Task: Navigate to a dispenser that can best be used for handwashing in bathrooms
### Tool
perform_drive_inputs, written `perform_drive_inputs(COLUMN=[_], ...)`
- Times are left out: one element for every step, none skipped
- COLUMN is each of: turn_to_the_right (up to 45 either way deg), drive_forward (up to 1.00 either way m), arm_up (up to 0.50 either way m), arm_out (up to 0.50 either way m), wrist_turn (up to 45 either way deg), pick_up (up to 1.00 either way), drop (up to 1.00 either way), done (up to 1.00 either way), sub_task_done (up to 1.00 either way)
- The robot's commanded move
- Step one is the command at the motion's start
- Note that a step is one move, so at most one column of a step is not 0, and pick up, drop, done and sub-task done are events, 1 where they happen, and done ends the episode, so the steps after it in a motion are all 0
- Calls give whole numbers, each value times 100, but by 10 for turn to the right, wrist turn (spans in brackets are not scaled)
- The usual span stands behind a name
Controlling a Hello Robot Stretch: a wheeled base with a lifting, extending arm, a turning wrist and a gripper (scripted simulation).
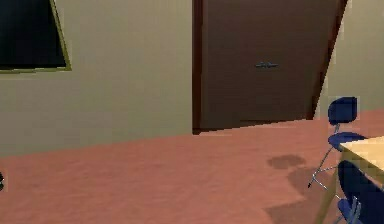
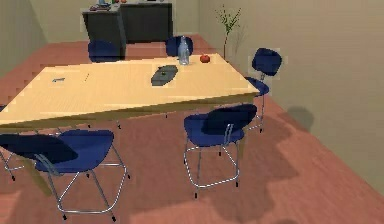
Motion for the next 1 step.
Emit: perform_drive_inputs(turn_to_the_right=[0], drive_forward=[70], arm_up=[0], arm_out=[0], wrist_turn=[0], pick_up=[0], drop=[0], done=[0], sub_task_done=[0])
